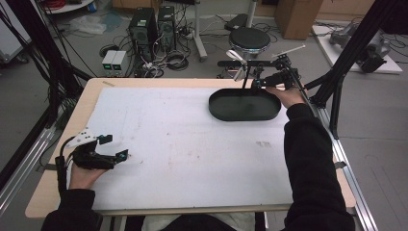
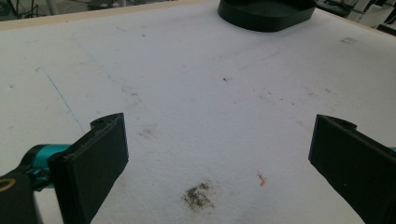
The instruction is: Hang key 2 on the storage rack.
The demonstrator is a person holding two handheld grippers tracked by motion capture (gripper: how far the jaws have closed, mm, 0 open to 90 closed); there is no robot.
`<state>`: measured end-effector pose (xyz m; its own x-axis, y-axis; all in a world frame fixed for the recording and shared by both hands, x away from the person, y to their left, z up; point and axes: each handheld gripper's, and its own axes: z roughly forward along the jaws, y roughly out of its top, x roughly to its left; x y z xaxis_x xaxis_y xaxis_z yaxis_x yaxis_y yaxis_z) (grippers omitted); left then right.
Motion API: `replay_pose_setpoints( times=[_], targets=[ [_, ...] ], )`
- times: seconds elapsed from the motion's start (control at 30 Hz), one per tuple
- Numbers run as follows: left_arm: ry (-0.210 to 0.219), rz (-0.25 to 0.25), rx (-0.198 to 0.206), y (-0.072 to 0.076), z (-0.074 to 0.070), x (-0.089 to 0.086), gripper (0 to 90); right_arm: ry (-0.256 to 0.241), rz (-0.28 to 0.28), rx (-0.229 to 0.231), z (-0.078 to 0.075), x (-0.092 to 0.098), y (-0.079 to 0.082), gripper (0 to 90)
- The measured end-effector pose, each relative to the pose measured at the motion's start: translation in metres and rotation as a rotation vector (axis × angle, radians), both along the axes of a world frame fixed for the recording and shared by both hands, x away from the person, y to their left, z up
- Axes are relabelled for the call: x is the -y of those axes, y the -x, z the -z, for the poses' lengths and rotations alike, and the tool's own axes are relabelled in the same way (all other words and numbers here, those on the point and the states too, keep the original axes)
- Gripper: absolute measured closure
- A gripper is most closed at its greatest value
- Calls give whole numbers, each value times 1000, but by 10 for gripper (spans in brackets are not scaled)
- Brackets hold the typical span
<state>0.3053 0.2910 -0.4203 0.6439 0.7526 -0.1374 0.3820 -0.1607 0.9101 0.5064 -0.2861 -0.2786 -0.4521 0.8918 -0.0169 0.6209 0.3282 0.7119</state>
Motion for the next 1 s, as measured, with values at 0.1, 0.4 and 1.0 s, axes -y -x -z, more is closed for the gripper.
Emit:
replay_pose_setpoints(
  times=[0.1, 0.4, 1.0],
  targets=[
    [-2, 1, 3, 0, 0, 0, 52, 28, -30, 23, -3, -6, 8, 7],
    [7, -1, 8, 1, -1, -1, 52, -33, -88, 101, 3, -13, 32, 8],
    [32, -4, 18, 0, -1, -2, 52, -114, -104, 197, -2, -2, 94, 9]
  ],
)
